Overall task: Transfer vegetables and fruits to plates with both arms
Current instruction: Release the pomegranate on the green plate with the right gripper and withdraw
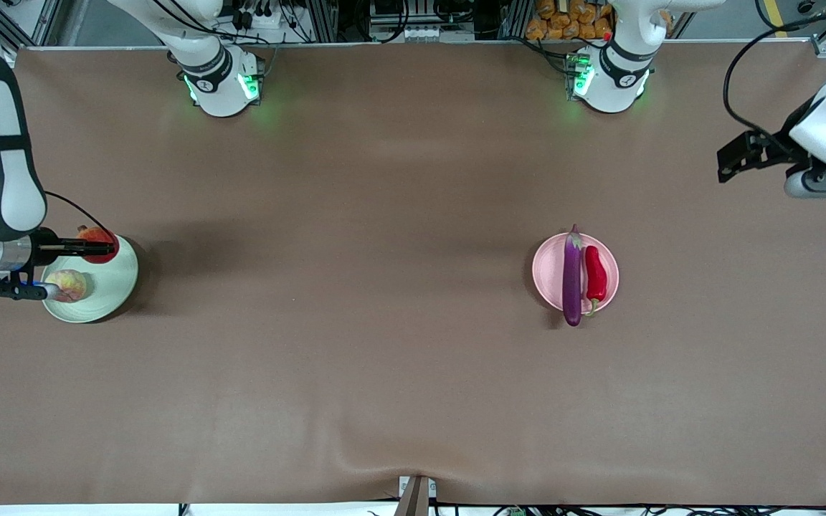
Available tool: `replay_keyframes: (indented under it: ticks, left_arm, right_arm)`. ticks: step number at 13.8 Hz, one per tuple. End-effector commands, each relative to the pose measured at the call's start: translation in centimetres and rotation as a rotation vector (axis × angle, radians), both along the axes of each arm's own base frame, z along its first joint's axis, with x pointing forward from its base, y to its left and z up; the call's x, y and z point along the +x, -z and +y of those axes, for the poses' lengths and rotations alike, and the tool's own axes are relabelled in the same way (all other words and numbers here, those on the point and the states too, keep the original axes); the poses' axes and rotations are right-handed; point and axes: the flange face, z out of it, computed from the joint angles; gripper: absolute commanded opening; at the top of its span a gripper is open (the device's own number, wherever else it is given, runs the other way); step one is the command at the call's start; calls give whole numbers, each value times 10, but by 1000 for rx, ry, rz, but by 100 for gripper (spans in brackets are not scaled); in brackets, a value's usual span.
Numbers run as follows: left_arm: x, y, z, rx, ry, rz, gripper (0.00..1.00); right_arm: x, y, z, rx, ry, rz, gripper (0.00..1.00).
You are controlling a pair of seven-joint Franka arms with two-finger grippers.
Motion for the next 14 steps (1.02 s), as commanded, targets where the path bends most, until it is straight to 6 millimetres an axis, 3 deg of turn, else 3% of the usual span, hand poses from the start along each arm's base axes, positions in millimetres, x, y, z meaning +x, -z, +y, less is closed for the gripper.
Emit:
replay_keyframes:
  ticks: [1, 4, 8, 9, 12, 13, 14]
  left_arm:
    - [-2, -15, 9, -24, 41, 26, 100]
    - [-12, -24, 23, -30, 54, 35, 100]
    - [-11, -26, 21, -29, 38, 23, 100]
    - [-11, -26, 19, -29, 42, 23, 100]
    - [-9, -23, 19, -58, 44, 28, 100]
    - [-6, -23, 19, -59, 45, 16, 100]
    - [-3, -21, 18, -59, 45, 2, 100]
  right_arm:
    - [8, 3, -19, 13, -37, -3, 100]
    - [9, 3, -16, 15, -41, 3, 100]
    - [9, -3, -12, 36, -32, 22, 100]
    - [13, -14, -8, 45, -42, 39, 100]
    - [36, -57, 41, 83, -100, 46, 100]
    - [43, -74, 58, 91, -126, 36, 100]
    - [54, -103, 70, 90, -156, 4, 100]
